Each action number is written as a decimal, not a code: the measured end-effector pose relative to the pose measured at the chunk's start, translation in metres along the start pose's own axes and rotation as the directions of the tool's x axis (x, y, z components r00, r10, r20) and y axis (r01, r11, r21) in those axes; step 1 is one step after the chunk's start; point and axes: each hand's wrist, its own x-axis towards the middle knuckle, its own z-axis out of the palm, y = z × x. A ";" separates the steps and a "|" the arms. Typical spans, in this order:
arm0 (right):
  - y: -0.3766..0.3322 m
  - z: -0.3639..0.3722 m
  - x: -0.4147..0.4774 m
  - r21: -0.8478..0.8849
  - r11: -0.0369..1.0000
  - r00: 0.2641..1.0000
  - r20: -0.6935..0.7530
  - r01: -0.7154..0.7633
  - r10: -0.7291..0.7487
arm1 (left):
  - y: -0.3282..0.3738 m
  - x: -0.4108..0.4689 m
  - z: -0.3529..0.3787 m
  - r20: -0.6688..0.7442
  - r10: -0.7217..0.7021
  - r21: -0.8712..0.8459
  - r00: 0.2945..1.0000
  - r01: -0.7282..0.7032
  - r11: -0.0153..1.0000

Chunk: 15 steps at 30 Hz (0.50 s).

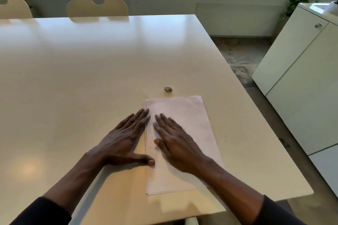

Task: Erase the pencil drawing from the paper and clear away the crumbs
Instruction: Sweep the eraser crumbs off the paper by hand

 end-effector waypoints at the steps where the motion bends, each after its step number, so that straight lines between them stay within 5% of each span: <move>1: -0.008 0.001 -0.003 0.005 0.999 0.998 0.043 0.052 -0.052 | 0.000 0.000 0.000 -0.003 0.012 -0.001 1.000 -0.012 1.000; 7: -0.014 0.005 -0.015 -0.095 0.980 0.967 0.205 0.173 -0.151 | -0.003 0.002 0.000 -0.001 0.013 -0.002 1.000 -0.013 1.000; 13: 0.008 -0.006 -0.015 -0.273 0.960 0.973 0.198 -0.062 0.119 | 0.000 0.002 -0.002 0.024 -0.026 -0.039 0.999 0.027 0.999; 15: -0.001 -0.011 -0.016 -0.251 0.967 0.976 0.191 -0.052 0.102 | 0.000 0.002 -0.002 0.026 -0.022 -0.040 0.999 0.023 0.999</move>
